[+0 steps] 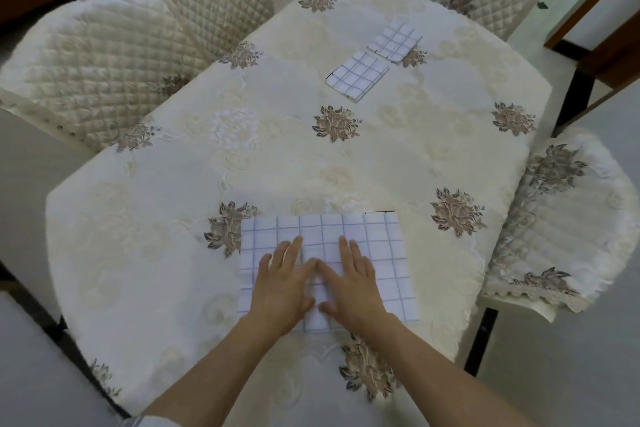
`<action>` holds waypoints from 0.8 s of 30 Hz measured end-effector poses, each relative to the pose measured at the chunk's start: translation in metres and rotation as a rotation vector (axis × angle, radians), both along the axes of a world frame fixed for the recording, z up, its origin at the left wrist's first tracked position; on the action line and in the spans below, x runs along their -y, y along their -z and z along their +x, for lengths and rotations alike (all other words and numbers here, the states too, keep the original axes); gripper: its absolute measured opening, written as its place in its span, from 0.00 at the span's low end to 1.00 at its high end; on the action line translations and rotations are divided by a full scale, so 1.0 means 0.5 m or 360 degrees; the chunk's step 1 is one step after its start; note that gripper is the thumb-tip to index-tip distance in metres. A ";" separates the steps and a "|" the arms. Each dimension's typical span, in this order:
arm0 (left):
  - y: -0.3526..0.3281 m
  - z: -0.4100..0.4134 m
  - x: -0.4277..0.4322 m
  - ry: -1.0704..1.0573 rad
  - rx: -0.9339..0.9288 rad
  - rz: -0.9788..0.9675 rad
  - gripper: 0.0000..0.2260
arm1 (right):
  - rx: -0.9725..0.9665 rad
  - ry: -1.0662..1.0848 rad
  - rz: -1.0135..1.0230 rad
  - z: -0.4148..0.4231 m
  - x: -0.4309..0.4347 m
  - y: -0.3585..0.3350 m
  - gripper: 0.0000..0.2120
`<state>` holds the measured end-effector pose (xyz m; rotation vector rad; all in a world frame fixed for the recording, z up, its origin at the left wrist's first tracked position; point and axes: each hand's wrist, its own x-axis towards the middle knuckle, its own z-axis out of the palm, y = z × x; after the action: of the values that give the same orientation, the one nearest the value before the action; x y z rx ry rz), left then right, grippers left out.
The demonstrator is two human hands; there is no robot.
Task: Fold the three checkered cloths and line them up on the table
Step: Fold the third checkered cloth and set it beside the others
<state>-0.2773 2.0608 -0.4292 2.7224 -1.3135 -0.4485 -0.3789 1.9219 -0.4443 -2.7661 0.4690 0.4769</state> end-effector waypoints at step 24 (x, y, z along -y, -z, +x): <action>0.022 -0.064 -0.093 -0.0237 0.0001 0.0182 0.38 | 0.0019 0.0376 -0.0092 -0.138 0.000 0.008 0.38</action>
<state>-0.3092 2.1071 -0.4400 2.8873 -1.1074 -0.5234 -0.4477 1.9220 -0.4485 -2.7180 0.8066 0.3950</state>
